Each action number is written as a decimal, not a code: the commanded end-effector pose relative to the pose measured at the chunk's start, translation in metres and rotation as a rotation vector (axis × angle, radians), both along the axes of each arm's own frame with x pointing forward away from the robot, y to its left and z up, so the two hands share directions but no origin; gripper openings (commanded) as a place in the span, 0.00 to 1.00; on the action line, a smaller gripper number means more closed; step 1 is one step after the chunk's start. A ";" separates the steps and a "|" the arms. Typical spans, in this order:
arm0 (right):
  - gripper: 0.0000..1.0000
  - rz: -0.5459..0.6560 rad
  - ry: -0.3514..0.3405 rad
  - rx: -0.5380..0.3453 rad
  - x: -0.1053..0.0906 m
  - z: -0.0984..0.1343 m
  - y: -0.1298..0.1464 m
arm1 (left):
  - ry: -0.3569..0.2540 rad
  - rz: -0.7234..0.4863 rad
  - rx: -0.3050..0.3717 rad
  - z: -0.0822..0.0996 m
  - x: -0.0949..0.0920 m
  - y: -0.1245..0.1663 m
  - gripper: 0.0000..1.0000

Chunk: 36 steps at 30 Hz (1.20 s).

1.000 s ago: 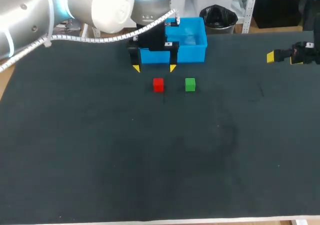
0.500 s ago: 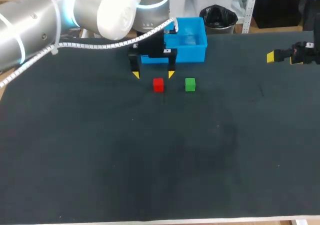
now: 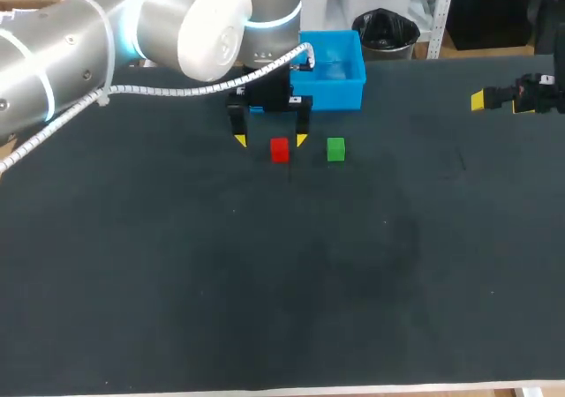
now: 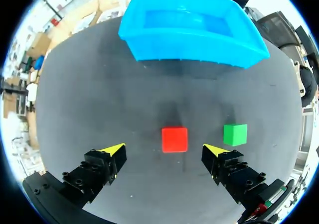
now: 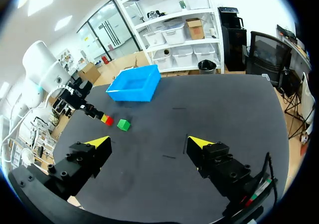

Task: Use the left arm to pick the red cube and place it into the blue plastic box first, then use the right arm to grasp the green cube and put it into the same blue plastic box after the first action is fully finished.

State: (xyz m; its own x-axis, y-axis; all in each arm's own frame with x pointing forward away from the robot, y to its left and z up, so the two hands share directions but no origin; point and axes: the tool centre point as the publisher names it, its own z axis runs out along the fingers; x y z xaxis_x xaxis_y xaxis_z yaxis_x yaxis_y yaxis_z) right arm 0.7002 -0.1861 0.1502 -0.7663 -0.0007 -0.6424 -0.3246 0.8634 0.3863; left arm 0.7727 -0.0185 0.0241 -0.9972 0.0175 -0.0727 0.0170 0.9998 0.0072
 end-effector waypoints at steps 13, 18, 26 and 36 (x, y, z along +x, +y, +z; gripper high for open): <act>1.00 0.000 0.000 0.000 0.000 0.000 0.000 | 0.035 0.016 0.038 -0.005 0.013 -0.004 1.00; 1.00 0.000 0.000 0.000 0.000 0.000 0.000 | 0.046 0.015 0.016 -0.004 0.014 -0.004 1.00; 1.00 0.000 0.000 0.000 0.000 0.000 0.000 | 0.068 0.008 -0.003 -0.001 0.010 -0.004 1.00; 1.00 0.000 0.000 0.000 0.000 0.000 0.000 | 0.068 0.008 -0.003 -0.001 0.010 -0.004 1.00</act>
